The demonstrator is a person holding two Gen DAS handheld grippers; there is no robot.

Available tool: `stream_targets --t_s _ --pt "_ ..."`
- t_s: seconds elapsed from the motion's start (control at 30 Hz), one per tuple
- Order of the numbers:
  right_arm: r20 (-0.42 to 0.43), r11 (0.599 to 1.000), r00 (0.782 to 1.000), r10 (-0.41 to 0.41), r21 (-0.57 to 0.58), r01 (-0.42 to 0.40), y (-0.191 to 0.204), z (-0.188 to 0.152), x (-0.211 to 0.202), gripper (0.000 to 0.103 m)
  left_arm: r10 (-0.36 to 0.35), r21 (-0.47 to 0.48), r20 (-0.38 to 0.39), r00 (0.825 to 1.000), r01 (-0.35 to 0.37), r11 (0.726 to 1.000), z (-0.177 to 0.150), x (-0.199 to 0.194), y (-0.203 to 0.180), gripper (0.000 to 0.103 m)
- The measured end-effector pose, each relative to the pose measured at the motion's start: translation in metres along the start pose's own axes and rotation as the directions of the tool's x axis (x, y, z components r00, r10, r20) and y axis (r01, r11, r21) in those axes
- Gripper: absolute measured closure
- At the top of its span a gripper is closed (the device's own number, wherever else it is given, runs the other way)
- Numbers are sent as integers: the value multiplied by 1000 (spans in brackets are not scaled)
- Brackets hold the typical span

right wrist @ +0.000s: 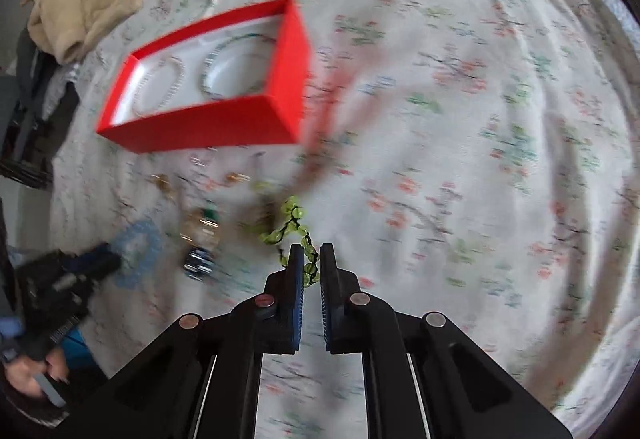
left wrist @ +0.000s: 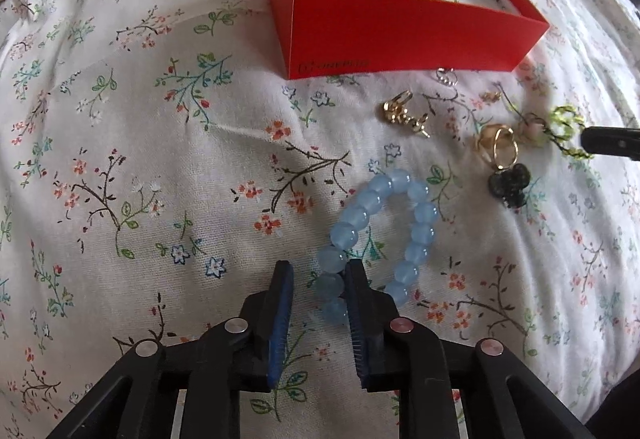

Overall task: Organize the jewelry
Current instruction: 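Grasp the green chip-bead cluster with the right tool while the left tool holds the blue bracelet, then carry the blue bracelet toward the red box with the left tool while the right tool carries the green cluster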

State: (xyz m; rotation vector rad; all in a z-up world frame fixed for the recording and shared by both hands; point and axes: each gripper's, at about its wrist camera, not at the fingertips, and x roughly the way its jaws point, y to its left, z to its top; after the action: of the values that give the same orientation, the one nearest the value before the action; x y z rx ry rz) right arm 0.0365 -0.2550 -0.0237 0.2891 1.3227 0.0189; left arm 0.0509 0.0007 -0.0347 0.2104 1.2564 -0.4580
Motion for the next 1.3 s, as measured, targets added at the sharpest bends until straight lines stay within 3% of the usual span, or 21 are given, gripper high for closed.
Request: stream_targets --t_s 0.07,0.1,0.2,0.27,0.43,0.53,0.63,0.67,0.7,0.73,0.8,1.0,1.3 --pt "-4 1000 1000 0 12 0 -11 -2 -2 93 0 4 -4 1000 0 1000 1 3 0 77" --pt "-5 1000 1000 12 23 -12 -16 -2 -4 87 -2 7 -7 1000 2 1000 2 4 -1 73" --pt "18 999 999 27 35 -27 -21 -2 -9 51 -3 23 -17 1000 3 1000 3 10 -7 64" --pt "25 999 999 37 25 -38 -18 -3 -9 45 16 50 -12 1000 -15 999 4 14 -16 61" --pt "-2 1000 1000 28 -11 -28 -2 -2 6 45 45 89 30 999 -48 995 1 19 -30 57" --pt "-6 1000 1000 6 -13 -6 4 0 17 45 34 57 34 999 -36 998 3 20 -29 58" --pt "17 999 999 -29 -25 29 11 4 22 46 47 41 41 998 -48 998 2 18 -27 72" --pt "24 998 999 -45 -35 46 15 5 24 48 50 34 44 998 -51 998 2 16 -25 83" --pt "26 997 998 -62 -49 63 18 5 25 59 48 28 43 998 -49 998 3 15 -24 93" --pt "28 994 996 -82 -73 84 22 5 26 78 40 19 42 998 -41 999 2 13 -20 95" --pt "9 993 997 -78 -87 79 26 6 31 91 27 -6 43 999 -27 1000 2 11 -15 95" --pt "26 994 998 -55 -89 57 30 9 18 93 -26 -28 99 995 29 999 6 -15 -12 95" --pt "135 997 990 26 -80 -15 36 12 -28 93 -88 -58 226 970 103 993 27 -58 -11 95"
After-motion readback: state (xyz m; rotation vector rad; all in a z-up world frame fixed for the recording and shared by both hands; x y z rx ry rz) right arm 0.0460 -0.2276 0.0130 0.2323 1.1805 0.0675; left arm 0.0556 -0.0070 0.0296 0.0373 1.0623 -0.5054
